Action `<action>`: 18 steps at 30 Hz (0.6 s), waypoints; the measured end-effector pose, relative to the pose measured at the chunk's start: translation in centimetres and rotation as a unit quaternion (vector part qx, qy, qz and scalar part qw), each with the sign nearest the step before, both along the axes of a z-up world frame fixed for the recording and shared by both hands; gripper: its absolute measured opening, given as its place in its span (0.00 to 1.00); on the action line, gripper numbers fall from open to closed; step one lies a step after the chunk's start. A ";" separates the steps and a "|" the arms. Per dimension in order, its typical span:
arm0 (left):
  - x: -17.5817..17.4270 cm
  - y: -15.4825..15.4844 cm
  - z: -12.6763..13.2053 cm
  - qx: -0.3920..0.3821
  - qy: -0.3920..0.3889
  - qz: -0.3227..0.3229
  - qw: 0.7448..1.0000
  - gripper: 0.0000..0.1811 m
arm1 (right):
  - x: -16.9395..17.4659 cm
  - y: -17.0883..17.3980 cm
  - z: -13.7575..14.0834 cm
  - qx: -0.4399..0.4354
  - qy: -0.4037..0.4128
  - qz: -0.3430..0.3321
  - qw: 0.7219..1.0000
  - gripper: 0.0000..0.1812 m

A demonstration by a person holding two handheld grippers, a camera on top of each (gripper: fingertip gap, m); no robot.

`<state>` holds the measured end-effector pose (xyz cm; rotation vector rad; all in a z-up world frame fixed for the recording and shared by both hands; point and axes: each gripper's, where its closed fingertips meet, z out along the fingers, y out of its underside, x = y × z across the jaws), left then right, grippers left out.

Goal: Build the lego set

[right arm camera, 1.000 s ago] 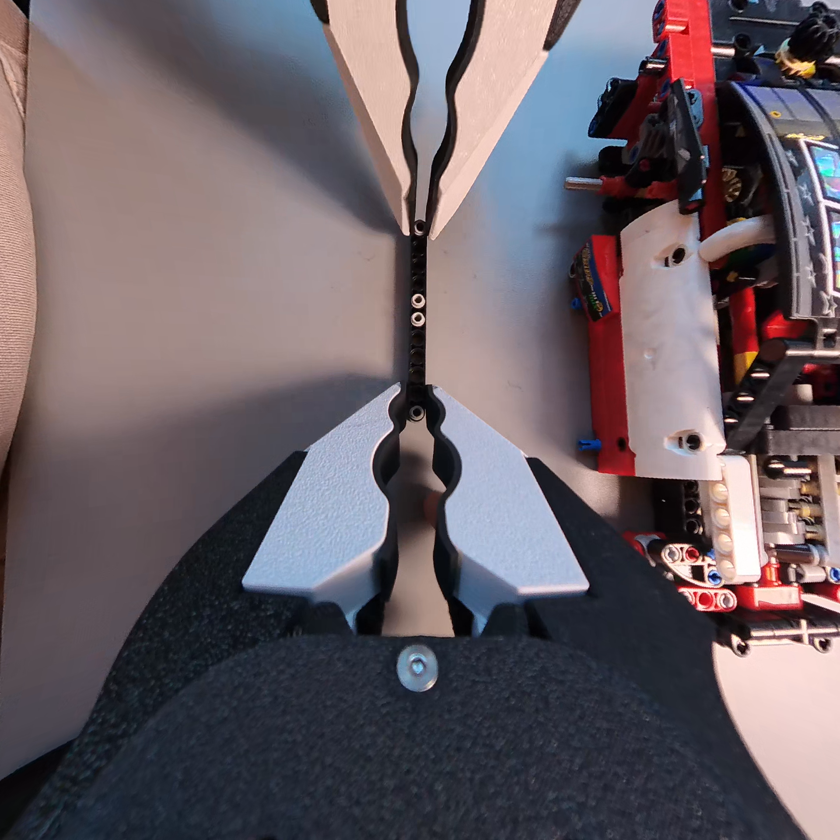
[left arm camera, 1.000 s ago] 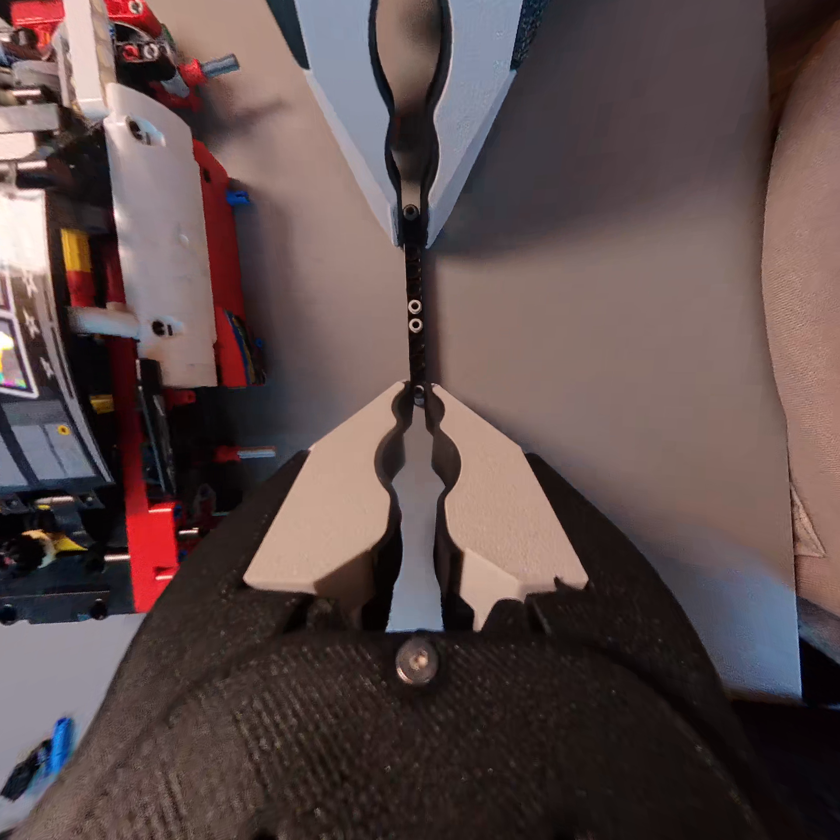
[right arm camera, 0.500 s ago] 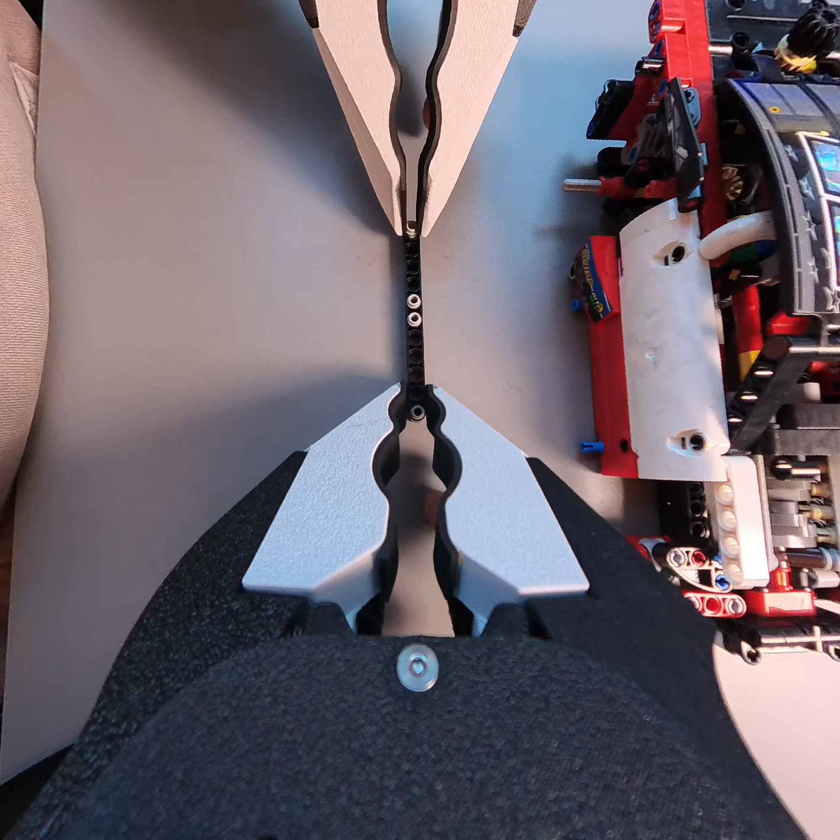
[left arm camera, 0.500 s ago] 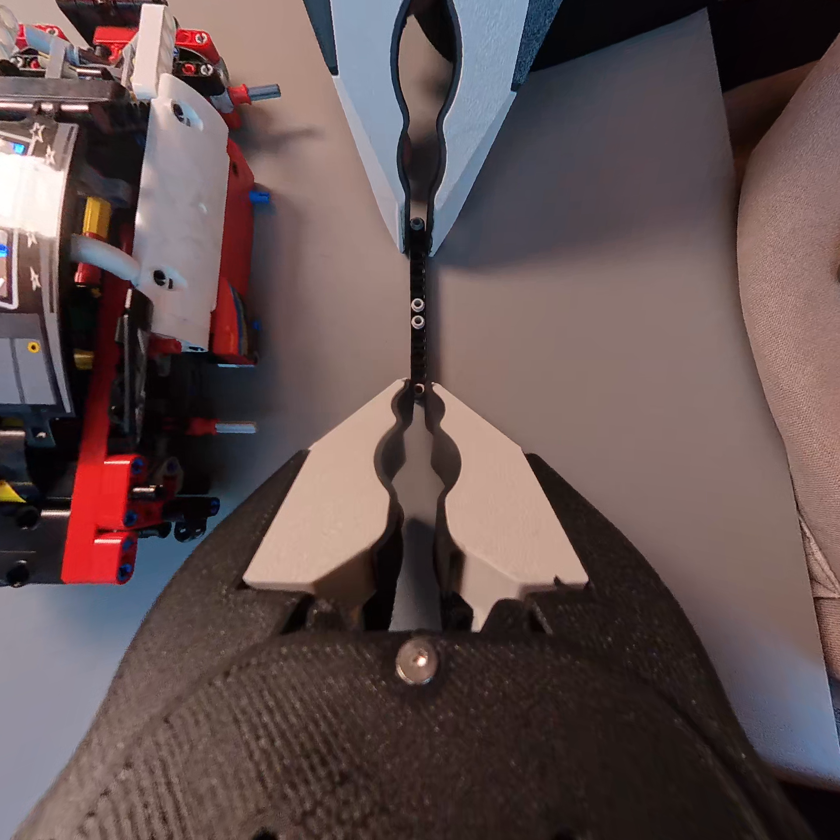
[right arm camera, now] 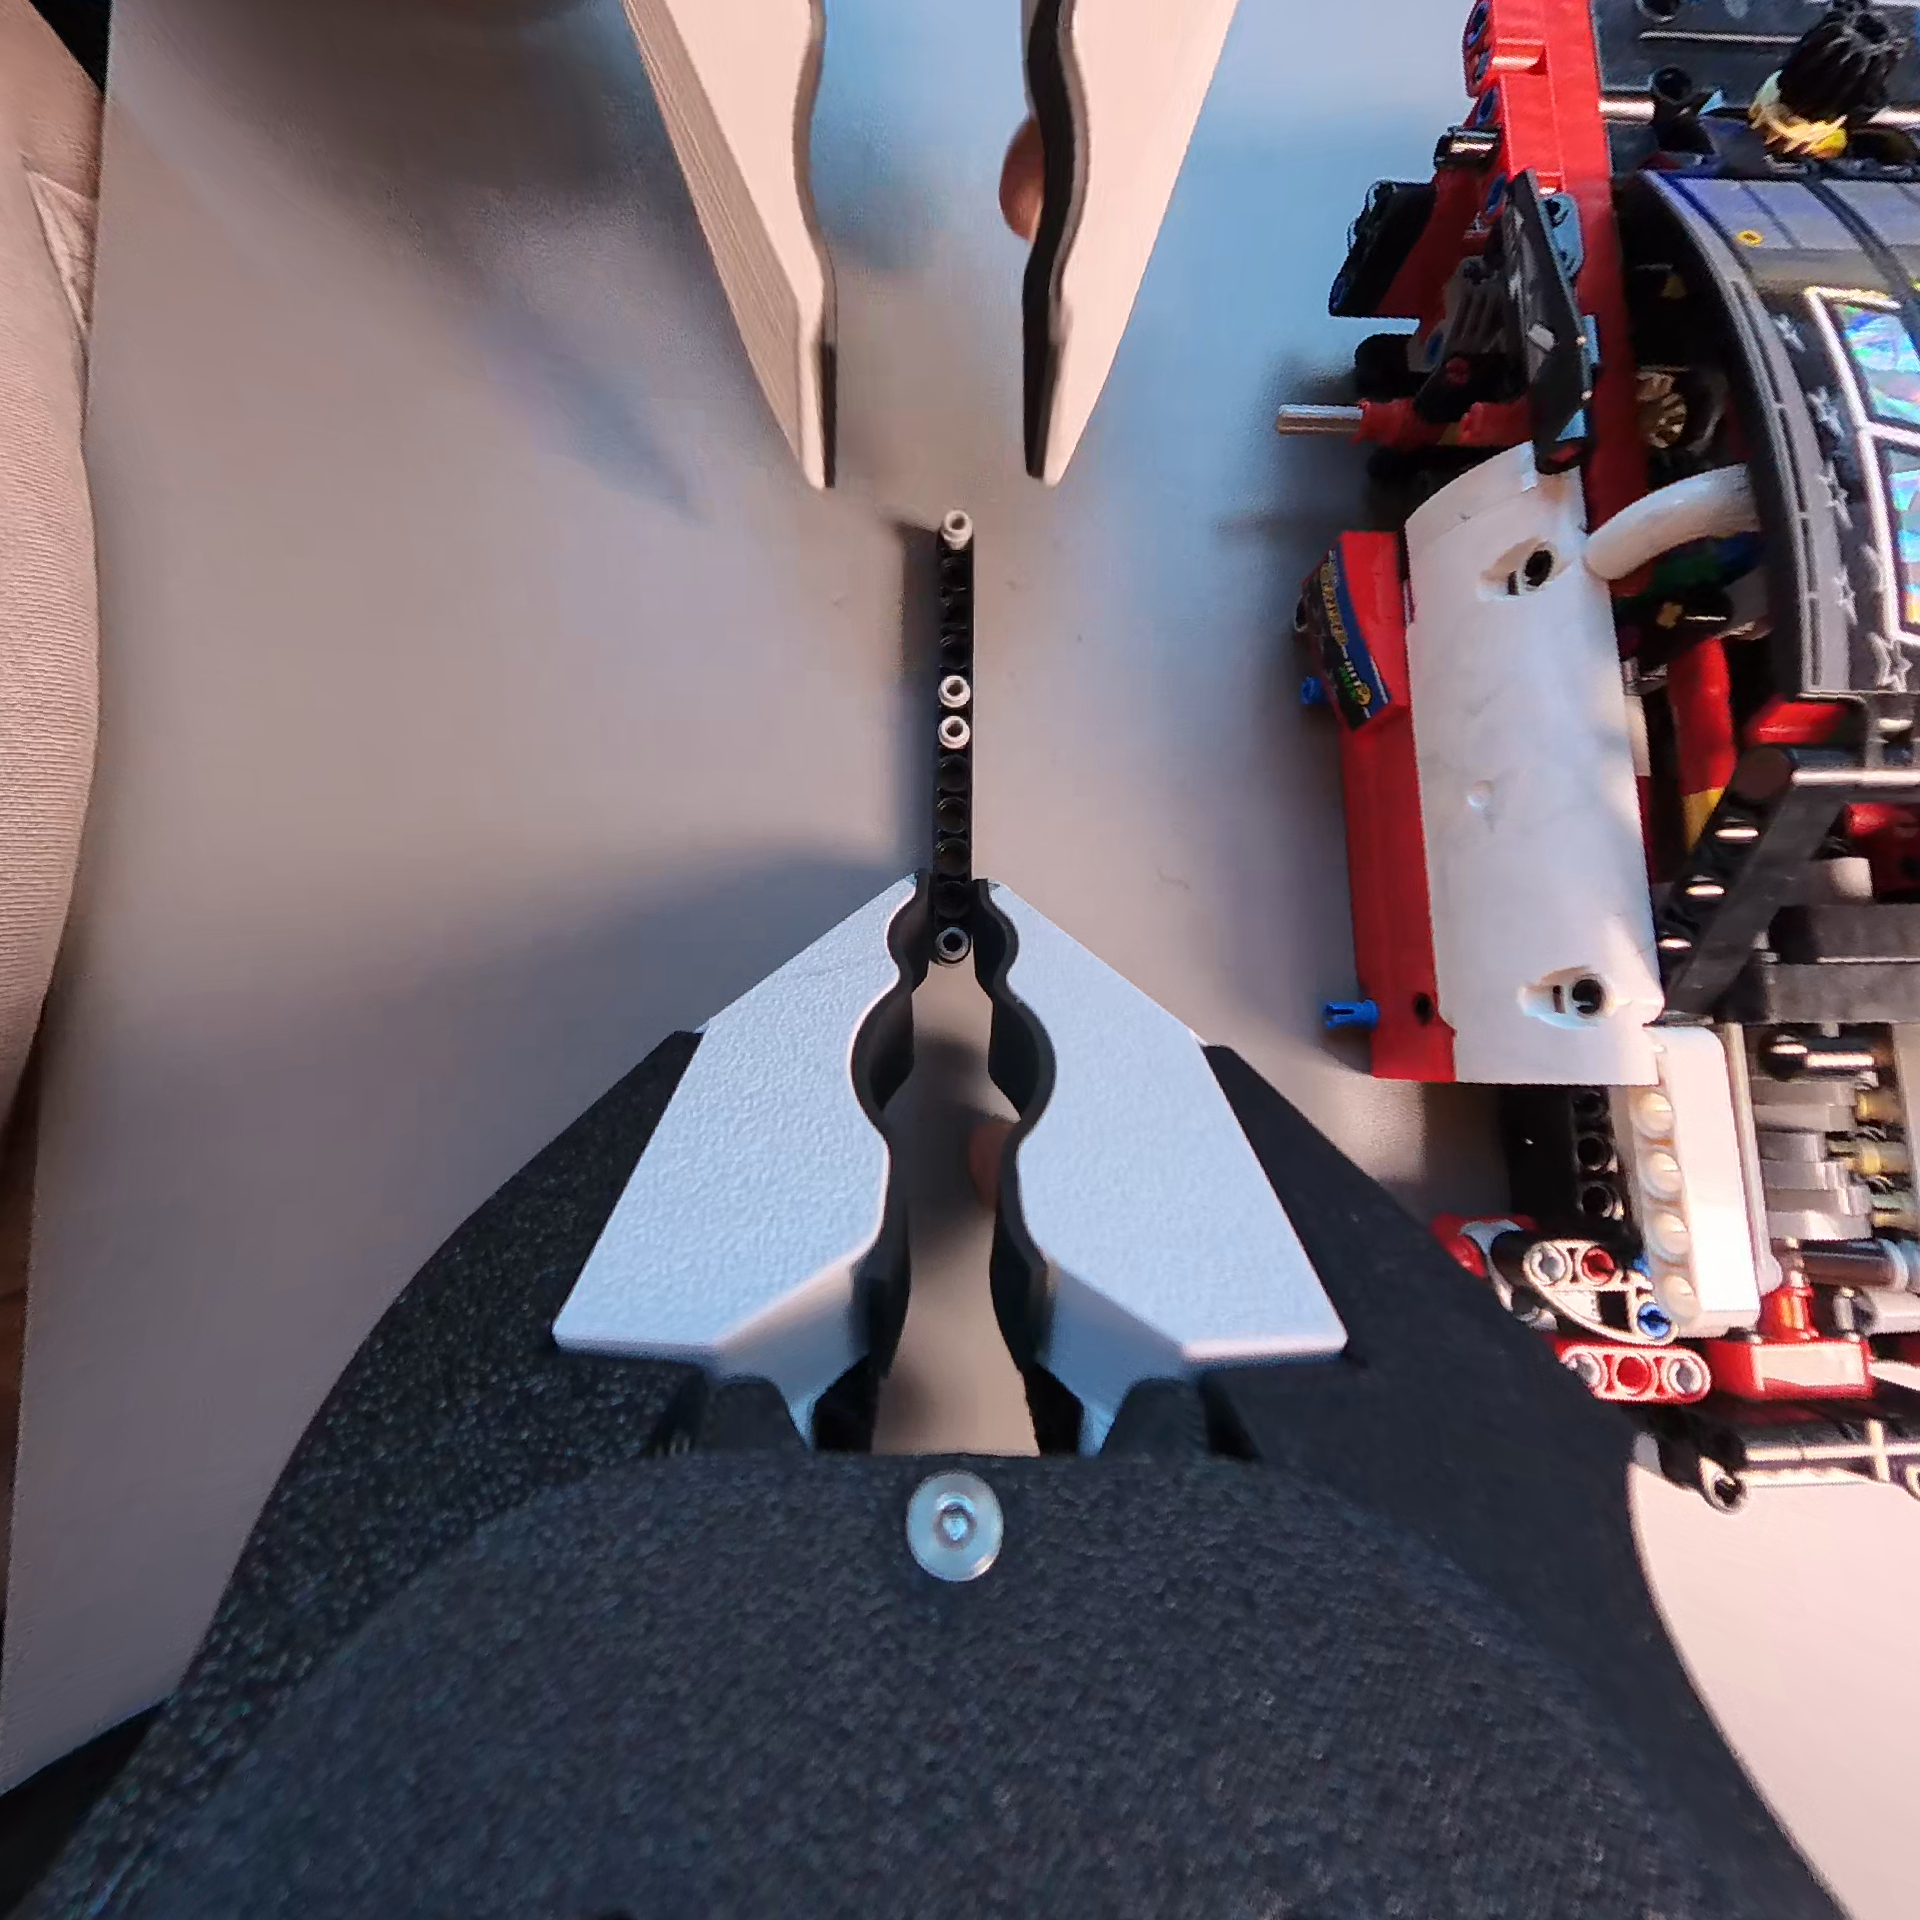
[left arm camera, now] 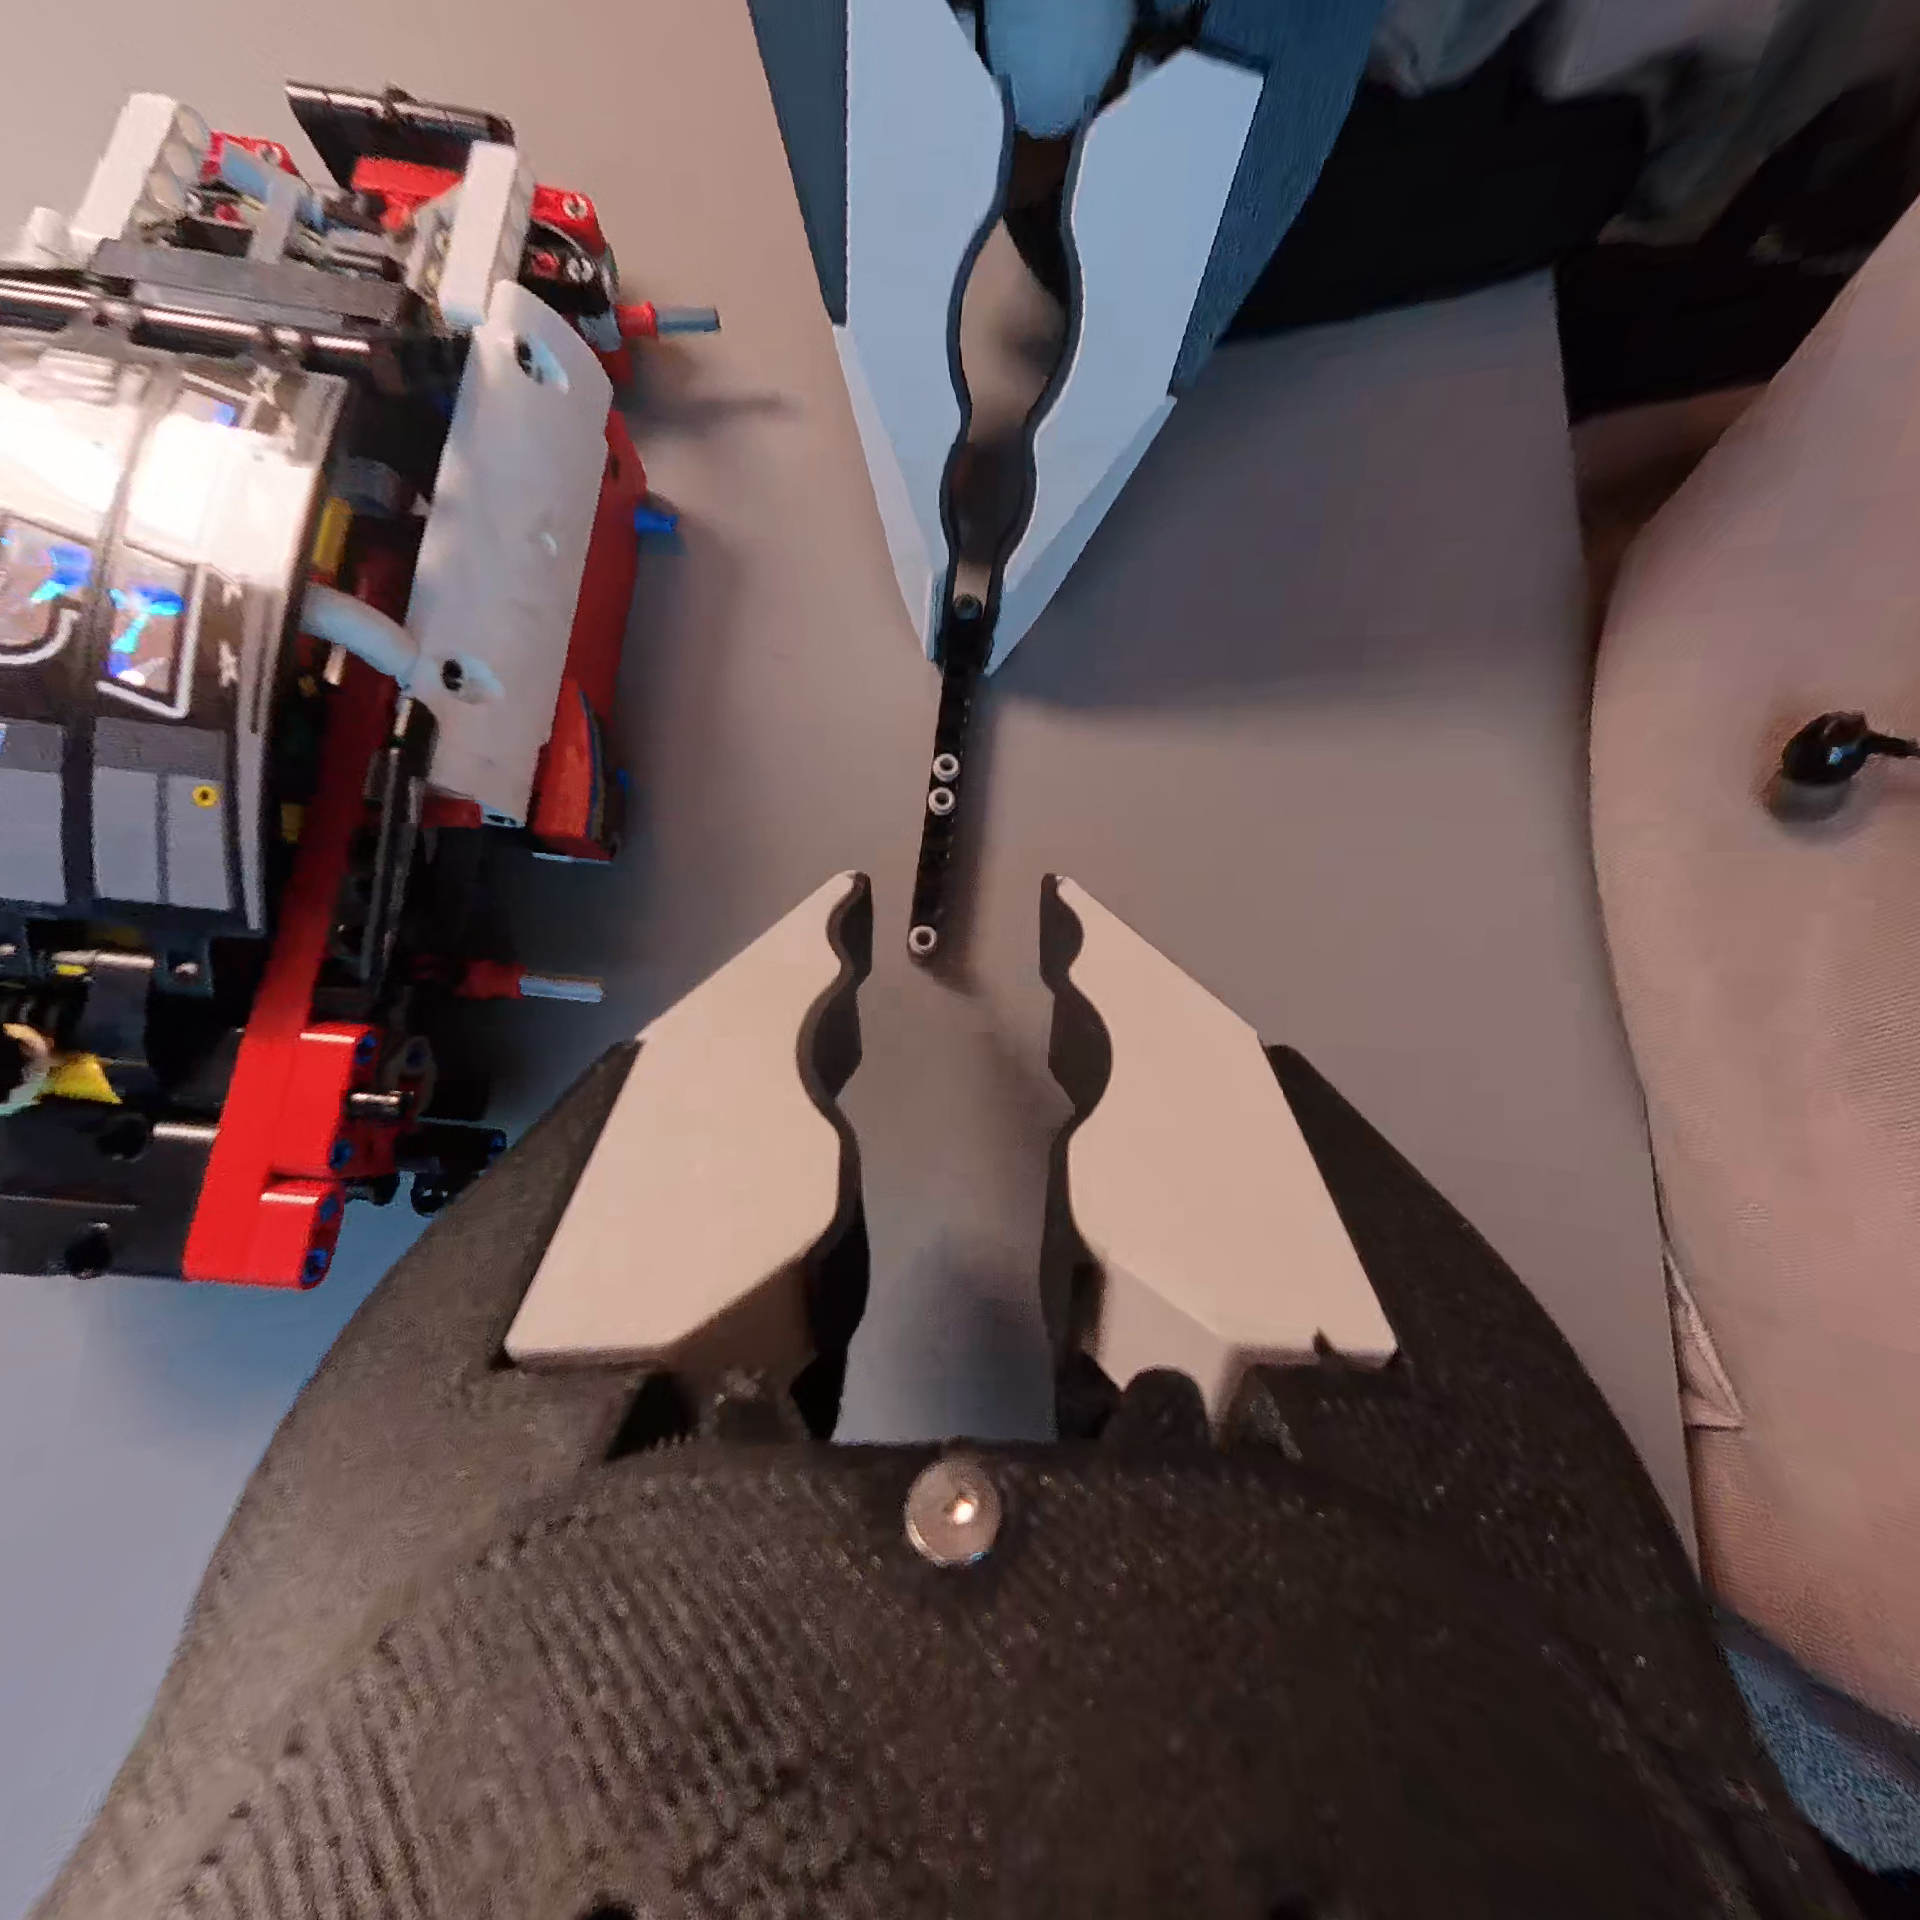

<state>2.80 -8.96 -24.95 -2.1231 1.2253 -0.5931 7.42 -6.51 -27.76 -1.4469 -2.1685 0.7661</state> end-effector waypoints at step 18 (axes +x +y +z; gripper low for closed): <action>-0.7 0.3 -2.3 -0.020 0.074 0.016 0.997 0.00 | 0.0 0.0 0.0 0.003 0.000 0.001 1.000 0.03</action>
